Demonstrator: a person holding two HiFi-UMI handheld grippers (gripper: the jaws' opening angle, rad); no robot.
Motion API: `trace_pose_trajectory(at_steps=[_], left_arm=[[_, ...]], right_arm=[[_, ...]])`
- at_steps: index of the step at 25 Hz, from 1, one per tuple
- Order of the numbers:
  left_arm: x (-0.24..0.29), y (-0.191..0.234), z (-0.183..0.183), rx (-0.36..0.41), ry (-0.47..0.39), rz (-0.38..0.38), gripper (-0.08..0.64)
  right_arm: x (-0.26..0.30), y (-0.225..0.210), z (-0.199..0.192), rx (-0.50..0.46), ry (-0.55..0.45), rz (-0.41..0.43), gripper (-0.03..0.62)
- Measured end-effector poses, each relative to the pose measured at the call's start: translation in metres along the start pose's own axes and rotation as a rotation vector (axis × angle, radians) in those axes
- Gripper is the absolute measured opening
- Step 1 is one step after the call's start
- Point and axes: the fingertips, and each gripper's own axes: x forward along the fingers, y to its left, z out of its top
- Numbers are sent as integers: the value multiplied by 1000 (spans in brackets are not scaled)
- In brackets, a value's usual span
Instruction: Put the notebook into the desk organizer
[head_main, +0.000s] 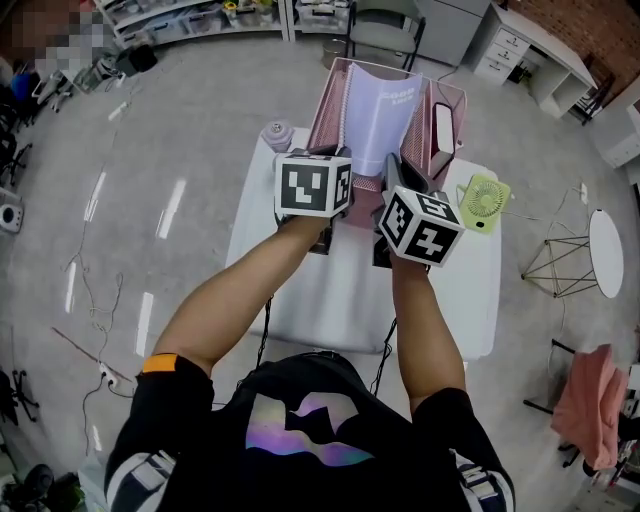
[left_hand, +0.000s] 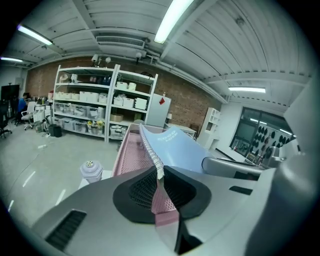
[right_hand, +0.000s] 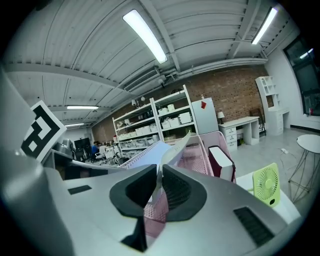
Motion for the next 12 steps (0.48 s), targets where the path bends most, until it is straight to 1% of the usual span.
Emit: trace_pose_trajectory(at_steps=[4,8,10,12], left_arm=[[1,4,0,33,3,36,63],[5,12,-5,79,17,85,80],[4,17,-8,115,27,118,92],[2,21,-9,167,28,165,108]], right_arm=[[3,-3,-2,-39,12,-42,49],[6,-10,-4,-101,16,-113,67],[5,-11,-6,-128,22,-143,75],[4,-12,-9,-159,36,-179,92]])
